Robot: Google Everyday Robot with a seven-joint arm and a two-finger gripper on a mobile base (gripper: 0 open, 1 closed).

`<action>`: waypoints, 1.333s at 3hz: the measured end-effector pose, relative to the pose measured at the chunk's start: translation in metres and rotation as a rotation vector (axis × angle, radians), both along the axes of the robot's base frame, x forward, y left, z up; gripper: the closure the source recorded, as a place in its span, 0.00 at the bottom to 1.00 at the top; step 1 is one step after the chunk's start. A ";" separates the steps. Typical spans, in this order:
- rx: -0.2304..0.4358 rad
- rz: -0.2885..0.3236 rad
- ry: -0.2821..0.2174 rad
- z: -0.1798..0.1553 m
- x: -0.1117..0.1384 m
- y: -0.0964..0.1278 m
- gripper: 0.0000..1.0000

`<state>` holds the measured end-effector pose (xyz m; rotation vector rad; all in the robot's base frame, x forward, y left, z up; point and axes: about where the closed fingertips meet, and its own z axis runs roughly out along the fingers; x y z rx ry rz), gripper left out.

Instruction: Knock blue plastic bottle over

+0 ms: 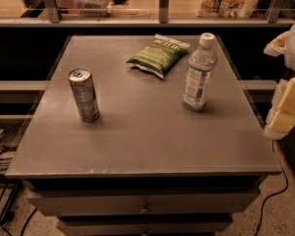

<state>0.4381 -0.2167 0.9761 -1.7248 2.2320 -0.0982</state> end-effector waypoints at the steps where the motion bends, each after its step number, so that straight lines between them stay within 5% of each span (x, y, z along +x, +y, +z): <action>1: 0.012 0.004 -0.006 0.000 0.003 0.001 0.00; 3: 0.105 0.036 -0.047 0.002 0.023 0.005 0.00; 4: 0.265 0.037 -0.103 -0.004 0.055 0.025 0.00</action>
Offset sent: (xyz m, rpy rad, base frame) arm 0.0305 0.0045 -0.0005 0.1449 -0.0496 0.0485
